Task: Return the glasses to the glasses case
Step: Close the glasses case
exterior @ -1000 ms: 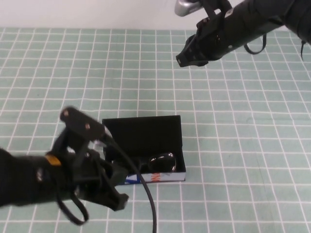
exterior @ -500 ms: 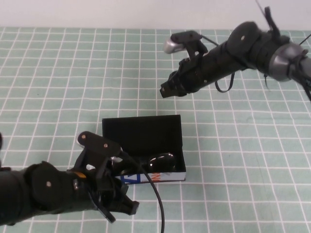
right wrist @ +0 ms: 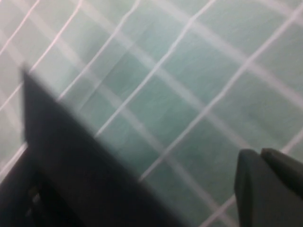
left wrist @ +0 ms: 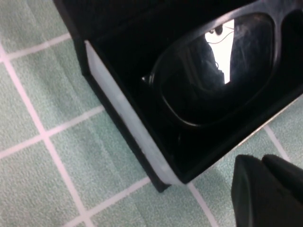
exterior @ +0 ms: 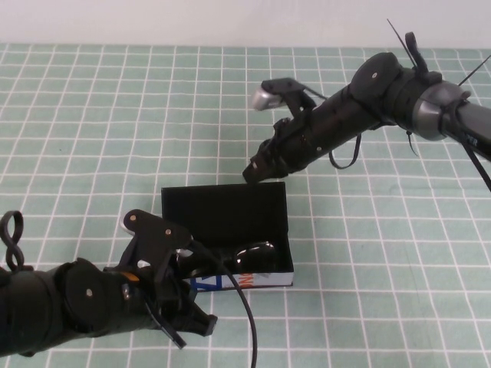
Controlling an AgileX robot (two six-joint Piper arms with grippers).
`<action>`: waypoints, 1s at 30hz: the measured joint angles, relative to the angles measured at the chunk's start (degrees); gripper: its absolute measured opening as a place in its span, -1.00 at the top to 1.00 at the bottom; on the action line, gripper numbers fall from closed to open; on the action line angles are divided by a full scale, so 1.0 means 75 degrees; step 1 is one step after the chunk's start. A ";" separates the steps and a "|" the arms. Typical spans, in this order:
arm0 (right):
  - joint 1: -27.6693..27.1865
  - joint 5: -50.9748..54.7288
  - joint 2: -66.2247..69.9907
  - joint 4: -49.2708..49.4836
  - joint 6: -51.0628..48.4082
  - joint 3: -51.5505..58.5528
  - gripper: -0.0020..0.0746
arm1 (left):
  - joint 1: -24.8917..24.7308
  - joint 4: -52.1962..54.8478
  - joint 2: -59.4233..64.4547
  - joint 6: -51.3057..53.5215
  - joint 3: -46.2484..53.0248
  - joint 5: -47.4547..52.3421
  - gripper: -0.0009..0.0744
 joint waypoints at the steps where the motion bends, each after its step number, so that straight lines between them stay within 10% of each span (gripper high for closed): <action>1: 0.0015 0.0145 0.0000 0.0021 -0.0063 0.0000 0.98 | 0.0000 0.0000 0.0000 0.0005 0.0000 0.0000 0.98; 30: 0.1050 0.1837 -0.0316 -0.0588 -0.1240 0.0013 0.98 | 0.0000 0.0000 0.0000 0.0018 0.0000 -0.0091 0.98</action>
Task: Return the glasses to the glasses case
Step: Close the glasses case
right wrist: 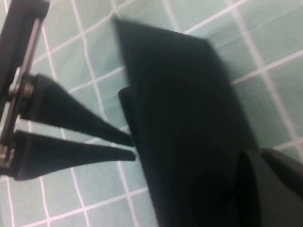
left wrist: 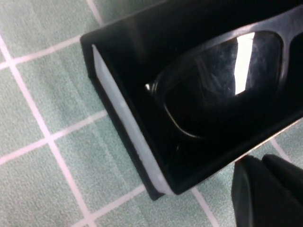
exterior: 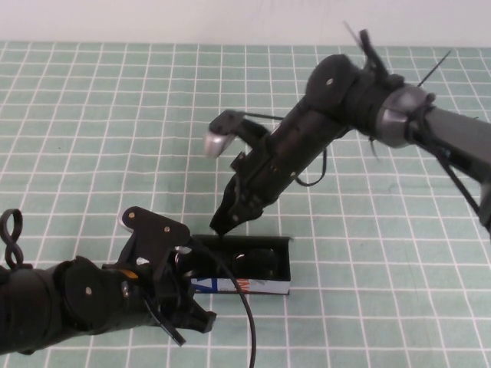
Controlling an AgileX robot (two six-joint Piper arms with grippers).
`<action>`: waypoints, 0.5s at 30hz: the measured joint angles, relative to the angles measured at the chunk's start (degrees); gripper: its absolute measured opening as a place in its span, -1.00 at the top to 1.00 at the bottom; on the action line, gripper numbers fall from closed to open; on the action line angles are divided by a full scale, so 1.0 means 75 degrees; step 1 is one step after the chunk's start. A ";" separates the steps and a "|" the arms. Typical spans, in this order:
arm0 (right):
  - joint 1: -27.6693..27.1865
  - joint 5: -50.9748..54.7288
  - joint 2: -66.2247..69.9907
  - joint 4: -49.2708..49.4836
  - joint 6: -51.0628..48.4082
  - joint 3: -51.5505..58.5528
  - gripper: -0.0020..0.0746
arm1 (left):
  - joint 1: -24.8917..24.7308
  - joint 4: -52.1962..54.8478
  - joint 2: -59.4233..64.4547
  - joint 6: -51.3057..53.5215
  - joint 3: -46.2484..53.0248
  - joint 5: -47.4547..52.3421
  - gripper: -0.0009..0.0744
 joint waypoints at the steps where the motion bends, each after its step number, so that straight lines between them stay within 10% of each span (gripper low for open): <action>1: 0.0070 0.0000 0.0000 -0.0082 0.0000 0.0014 0.98 | 0.0000 0.0000 0.0000 0.0000 0.0000 0.0000 0.98; 15: 0.0388 0.0033 0.0165 -0.0559 0.0719 0.0005 0.98 | 0.0000 0.0000 -0.0053 0.0276 0.0000 0.0432 0.98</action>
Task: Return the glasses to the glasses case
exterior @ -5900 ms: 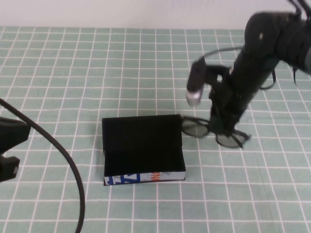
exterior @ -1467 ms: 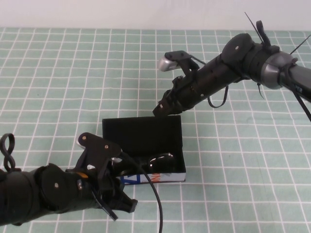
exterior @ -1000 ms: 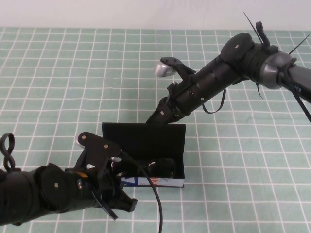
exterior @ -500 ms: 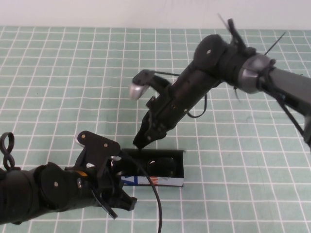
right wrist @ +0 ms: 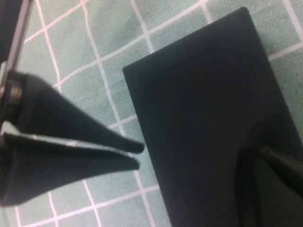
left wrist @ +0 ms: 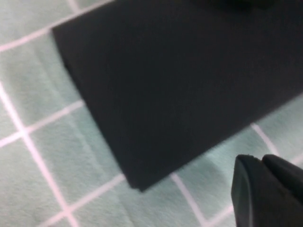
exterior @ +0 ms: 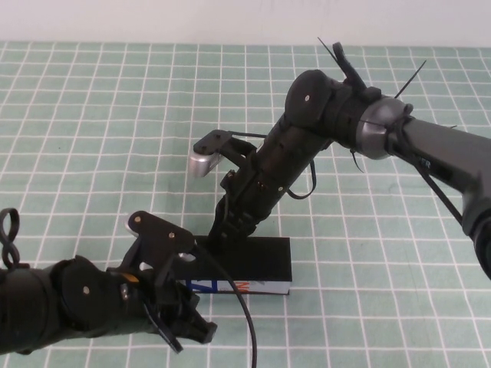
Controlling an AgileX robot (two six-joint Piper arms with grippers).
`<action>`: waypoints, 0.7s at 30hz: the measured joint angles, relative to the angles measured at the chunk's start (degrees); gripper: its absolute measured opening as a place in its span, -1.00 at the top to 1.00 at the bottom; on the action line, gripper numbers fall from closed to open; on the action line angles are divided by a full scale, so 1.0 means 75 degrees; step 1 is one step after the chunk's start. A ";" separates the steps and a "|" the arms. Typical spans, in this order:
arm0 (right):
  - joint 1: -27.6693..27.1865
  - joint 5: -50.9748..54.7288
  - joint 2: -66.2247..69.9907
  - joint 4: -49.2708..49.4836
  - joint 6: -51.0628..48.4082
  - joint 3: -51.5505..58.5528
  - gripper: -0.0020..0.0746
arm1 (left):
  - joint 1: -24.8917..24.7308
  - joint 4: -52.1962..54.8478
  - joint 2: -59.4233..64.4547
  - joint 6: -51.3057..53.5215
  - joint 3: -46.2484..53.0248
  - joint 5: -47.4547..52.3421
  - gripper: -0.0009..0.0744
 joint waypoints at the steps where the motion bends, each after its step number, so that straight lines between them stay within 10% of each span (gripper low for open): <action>1: 0.0000 0.0000 0.0000 0.0000 0.0018 0.0000 0.98 | 0.0000 0.0000 -0.0063 0.0090 0.0000 0.0092 0.98; 21: -0.0471 -0.0802 -0.3786 -0.2959 0.2595 0.0062 0.98 | -0.0012 0.0179 -0.5722 0.2012 -0.0285 0.1137 0.98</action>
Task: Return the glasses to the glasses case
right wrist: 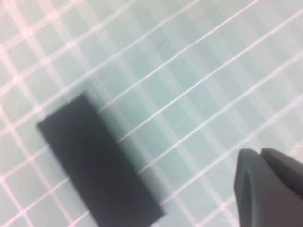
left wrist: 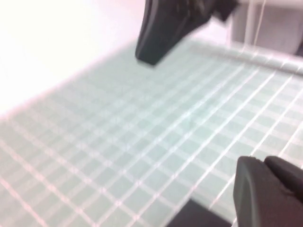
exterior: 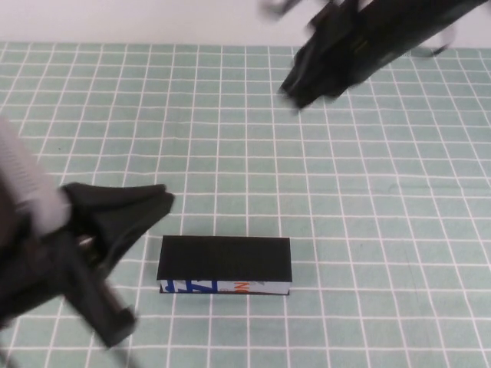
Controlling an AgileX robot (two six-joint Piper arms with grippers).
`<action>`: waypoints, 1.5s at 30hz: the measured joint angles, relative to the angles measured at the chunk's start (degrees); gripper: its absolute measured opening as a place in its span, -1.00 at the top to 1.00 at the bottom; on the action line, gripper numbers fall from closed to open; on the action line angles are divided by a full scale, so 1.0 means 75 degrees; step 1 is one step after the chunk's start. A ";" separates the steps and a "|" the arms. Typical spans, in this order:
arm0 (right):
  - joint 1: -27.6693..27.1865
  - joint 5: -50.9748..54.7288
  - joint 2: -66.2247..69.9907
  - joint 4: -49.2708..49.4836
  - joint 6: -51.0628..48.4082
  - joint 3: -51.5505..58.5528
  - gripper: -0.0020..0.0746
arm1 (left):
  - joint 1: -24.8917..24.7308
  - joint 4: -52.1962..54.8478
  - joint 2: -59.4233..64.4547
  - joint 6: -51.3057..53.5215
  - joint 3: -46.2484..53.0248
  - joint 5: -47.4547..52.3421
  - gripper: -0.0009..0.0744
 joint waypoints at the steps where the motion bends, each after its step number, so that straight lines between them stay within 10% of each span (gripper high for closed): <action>1: -0.0099 -0.0025 -0.0324 -0.0022 0.0068 0.0000 0.98 | 0.0000 0.0049 -0.0256 0.0031 -0.0009 0.0109 0.98; 14: -0.0689 -0.0263 -0.4172 0.0154 0.0200 0.0595 0.98 | -0.0018 0.0892 -0.0324 -0.0303 0.0067 0.3005 0.98; 29: -0.0689 -0.3165 -0.9360 -0.0299 0.0398 0.7847 0.98 | 0.2291 0.0953 -0.0257 -0.0221 -0.0648 0.4127 0.98; 45: -0.0689 -0.5141 -1.1922 -0.0311 0.0630 1.1434 0.98 | 0.2460 0.0561 -0.0257 -0.0221 -0.0925 0.4145 0.98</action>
